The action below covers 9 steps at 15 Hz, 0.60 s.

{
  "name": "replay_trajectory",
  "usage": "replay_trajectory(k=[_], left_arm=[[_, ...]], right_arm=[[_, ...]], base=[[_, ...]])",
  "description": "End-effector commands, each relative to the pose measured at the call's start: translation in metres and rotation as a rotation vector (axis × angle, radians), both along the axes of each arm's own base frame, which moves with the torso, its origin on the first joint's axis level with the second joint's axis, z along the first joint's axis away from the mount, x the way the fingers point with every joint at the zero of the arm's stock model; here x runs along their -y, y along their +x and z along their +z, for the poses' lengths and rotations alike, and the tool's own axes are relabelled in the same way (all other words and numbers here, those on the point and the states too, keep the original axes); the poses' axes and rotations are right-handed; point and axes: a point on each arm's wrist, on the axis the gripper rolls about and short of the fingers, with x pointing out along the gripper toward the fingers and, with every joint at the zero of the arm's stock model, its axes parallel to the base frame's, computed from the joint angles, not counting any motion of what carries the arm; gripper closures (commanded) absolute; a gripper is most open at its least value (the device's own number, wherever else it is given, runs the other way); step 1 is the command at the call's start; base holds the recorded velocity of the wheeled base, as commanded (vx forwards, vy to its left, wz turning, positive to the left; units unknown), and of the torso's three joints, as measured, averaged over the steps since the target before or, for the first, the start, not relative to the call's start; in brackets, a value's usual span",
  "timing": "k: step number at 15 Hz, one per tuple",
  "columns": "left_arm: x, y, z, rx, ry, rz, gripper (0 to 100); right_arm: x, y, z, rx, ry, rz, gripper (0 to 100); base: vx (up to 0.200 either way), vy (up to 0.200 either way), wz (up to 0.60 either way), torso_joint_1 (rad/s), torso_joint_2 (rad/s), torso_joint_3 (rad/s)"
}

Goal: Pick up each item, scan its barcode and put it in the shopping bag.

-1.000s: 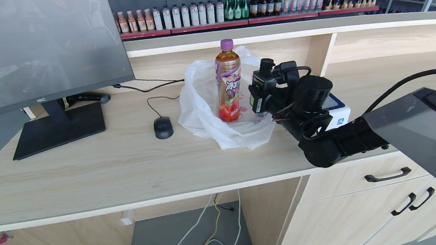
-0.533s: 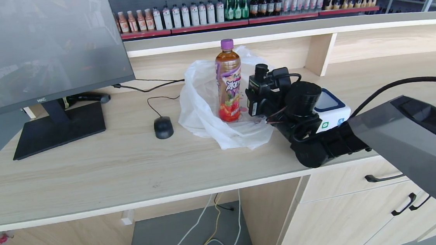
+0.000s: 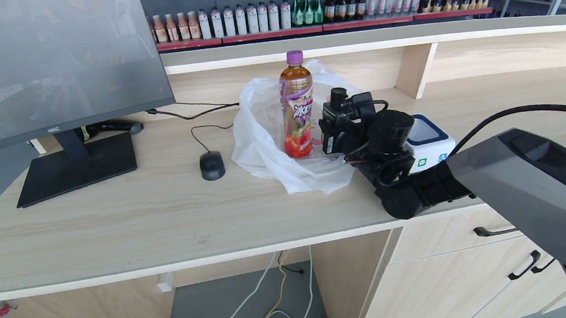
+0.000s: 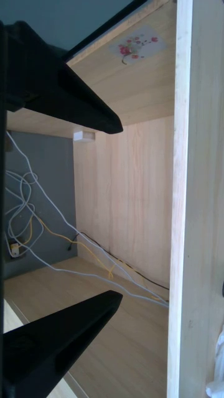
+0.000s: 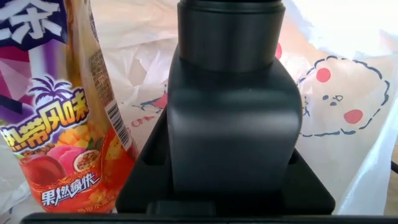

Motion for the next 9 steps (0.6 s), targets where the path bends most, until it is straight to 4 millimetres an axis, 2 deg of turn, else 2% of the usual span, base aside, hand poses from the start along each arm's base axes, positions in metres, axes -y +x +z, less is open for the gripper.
replay_trajectory(k=[1, 5, 9], left_arm=[[0.0, 0.0, 0.0, 0.0, 0.0, 0.0, 0], [0.0, 0.0, 0.0, 0.0, 0.0, 0.0, 0], [0.0, 0.0, 0.0, 0.0, 0.0, 0.0, 0]], right_arm=[[-0.001, 0.0, -0.001, -0.002, -0.001, 0.001, 100], [-0.001, 0.0, -0.002, -0.006, -0.004, 0.001, 100], [-0.001, 0.001, -0.015, 0.0, -0.002, -0.004, 100]], base=[[0.0, 0.0, 0.0, 0.0, 0.0, 0.0], [0.0, 0.0, 0.0, 0.0, 0.0, 0.0], [0.0, 0.0, 0.0, 0.0, 0.0, 0.0]])
